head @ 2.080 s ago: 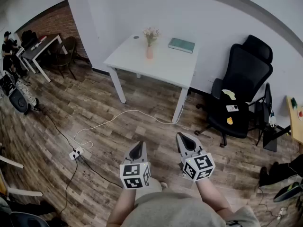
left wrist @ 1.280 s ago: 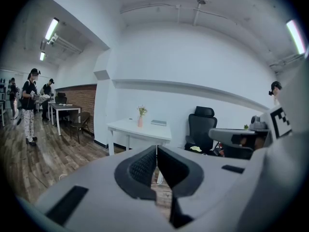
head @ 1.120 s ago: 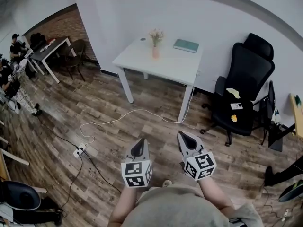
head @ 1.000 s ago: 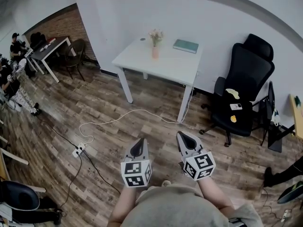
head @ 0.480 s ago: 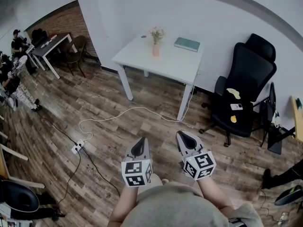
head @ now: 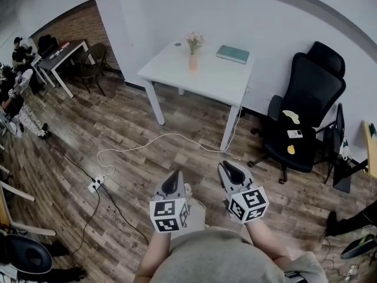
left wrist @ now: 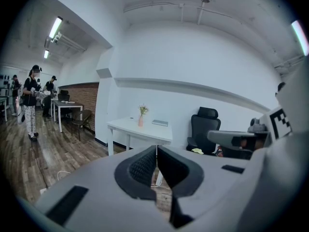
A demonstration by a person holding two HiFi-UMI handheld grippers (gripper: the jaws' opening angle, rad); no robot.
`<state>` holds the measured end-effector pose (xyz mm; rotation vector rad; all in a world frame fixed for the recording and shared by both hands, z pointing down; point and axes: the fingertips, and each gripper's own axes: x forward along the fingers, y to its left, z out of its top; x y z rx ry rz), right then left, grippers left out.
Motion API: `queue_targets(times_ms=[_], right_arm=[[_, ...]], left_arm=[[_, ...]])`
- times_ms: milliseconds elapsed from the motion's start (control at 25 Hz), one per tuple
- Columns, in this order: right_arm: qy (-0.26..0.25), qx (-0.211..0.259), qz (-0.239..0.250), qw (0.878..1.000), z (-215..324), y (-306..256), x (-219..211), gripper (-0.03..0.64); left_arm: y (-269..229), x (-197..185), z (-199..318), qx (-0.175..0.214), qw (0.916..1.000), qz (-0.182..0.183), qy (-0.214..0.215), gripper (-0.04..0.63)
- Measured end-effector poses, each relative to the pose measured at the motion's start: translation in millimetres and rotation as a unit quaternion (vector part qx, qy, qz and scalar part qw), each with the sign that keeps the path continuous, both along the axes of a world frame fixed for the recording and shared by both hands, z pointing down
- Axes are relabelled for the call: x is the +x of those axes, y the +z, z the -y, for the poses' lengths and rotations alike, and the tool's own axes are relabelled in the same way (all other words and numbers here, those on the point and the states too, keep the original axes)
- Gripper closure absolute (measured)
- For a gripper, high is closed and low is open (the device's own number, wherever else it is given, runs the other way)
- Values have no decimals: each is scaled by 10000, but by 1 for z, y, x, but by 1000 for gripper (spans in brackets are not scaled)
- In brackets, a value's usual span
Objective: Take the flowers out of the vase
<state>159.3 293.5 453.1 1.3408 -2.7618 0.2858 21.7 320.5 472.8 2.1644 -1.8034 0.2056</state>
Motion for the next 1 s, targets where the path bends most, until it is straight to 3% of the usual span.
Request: queue_targets(times_ms=[400,1000], right_arm=[[17,-83,-32,10000,67,10,-10,514],[42,-109,-127,9999,221,-2,-61,445]], left_arm=[[7,-9,68,7,10000,-35,80,586],[0,-60,224,-63,9998,-63,161,586]])
